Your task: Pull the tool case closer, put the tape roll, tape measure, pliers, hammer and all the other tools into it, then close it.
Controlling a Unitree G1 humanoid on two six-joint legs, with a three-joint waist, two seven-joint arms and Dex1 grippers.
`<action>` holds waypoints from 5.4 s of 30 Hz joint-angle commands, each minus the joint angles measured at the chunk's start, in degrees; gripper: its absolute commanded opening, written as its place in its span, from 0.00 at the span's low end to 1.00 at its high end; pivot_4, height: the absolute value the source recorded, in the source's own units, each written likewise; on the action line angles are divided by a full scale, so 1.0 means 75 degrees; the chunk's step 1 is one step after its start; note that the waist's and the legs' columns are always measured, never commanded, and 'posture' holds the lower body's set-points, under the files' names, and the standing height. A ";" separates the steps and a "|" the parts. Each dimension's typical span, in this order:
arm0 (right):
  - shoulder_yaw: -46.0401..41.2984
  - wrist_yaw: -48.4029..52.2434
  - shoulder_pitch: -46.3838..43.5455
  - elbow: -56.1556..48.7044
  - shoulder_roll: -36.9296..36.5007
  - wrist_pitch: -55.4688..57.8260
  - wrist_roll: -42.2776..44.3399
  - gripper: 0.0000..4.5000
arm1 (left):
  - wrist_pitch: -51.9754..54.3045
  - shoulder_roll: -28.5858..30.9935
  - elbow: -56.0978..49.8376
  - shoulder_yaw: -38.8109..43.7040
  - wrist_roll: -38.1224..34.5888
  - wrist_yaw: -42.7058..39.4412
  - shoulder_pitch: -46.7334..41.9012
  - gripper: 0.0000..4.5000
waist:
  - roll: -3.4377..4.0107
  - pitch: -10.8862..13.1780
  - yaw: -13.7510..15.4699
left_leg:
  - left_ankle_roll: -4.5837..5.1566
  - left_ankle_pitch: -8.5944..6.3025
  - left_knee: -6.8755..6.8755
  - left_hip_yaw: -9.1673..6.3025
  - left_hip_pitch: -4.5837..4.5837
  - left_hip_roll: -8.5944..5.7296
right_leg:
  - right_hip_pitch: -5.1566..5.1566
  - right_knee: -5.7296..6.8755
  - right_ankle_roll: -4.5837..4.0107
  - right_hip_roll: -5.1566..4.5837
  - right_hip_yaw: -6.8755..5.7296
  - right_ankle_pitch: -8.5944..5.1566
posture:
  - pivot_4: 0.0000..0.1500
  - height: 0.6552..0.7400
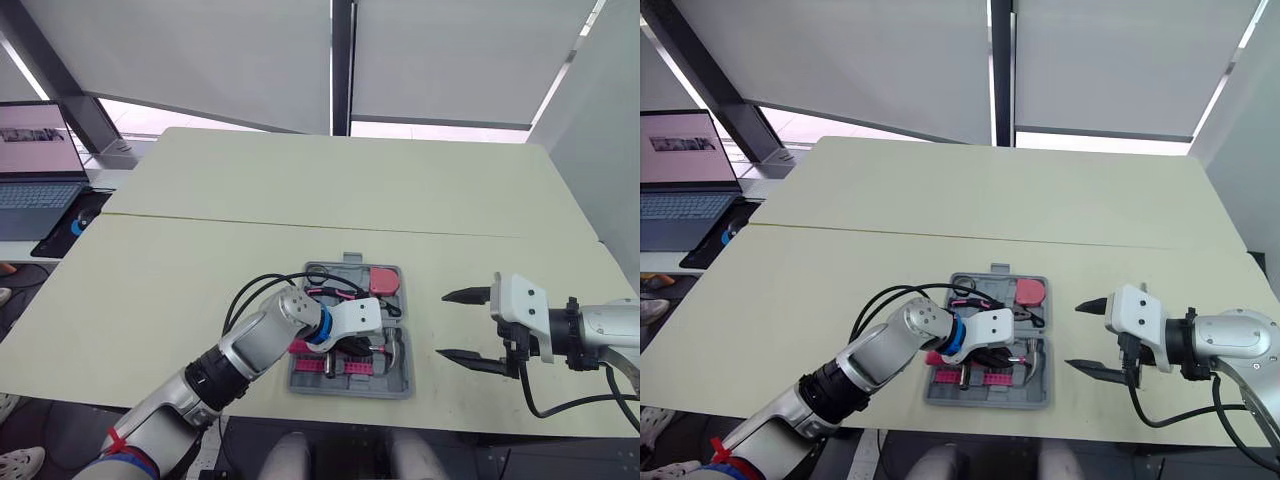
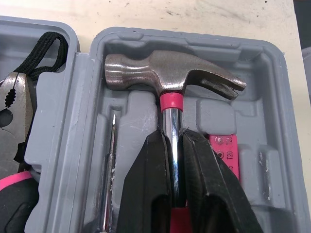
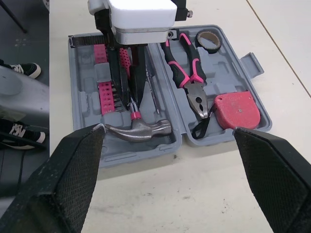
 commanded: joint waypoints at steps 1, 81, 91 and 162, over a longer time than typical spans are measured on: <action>-0.0240 -0.0034 -0.0033 -0.0284 -0.0103 0.0012 0.0038 1.00 | -0.0151 -0.0147 0.0059 -0.0081 0.0192 0.0028 -0.0181 0.02 | 0.0000 0.0000 0.0005 | 0.0000 0.0000 0.0001 0.0000 0.0000 -0.0002 | 0.0000 0.0000 0.0002 0.0000 0.0001 0.0001 | 1.00 1.00; -0.0370 -0.0630 -0.0543 0.0331 0.0169 -0.0185 -0.0319 1.00 | -0.1145 0.1379 -0.1290 0.6420 -0.2819 0.0942 0.2760 0.01 | 0.0007 0.0005 -0.0088 | 0.0015 -0.0010 -0.0031 -0.0009 0.0123 0.0011 | 0.0114 -0.0021 0.0008 -0.0036 -0.0001 -0.0010 | 1.00 1.00; -0.1206 -0.1143 -0.0596 0.2233 0.0502 -0.0928 -0.0931 1.00 | -0.1982 0.0376 -0.0875 0.9336 -0.2934 0.3432 0.4745 0.01 | 0.0003 0.0011 -0.0002 | 0.0010 -0.0012 -0.0040 -0.0010 0.0117 -0.0002 | 0.0114 -0.0043 0.0008 -0.0058 -0.0007 -0.0010 | 1.00 1.00; -0.0735 -0.5222 -0.1125 0.3751 0.3151 0.3034 -0.1884 1.00 | -0.2579 0.2385 -0.2746 0.5035 -0.3885 -0.0697 0.2812 0.99 | 0.0049 0.0024 -0.0073 | 0.0004 -0.0005 -0.0127 0.0011 0.0134 0.0002 | 0.0105 -0.0065 -0.0004 -0.0049 0.0006 -0.0018 | 1.00 1.00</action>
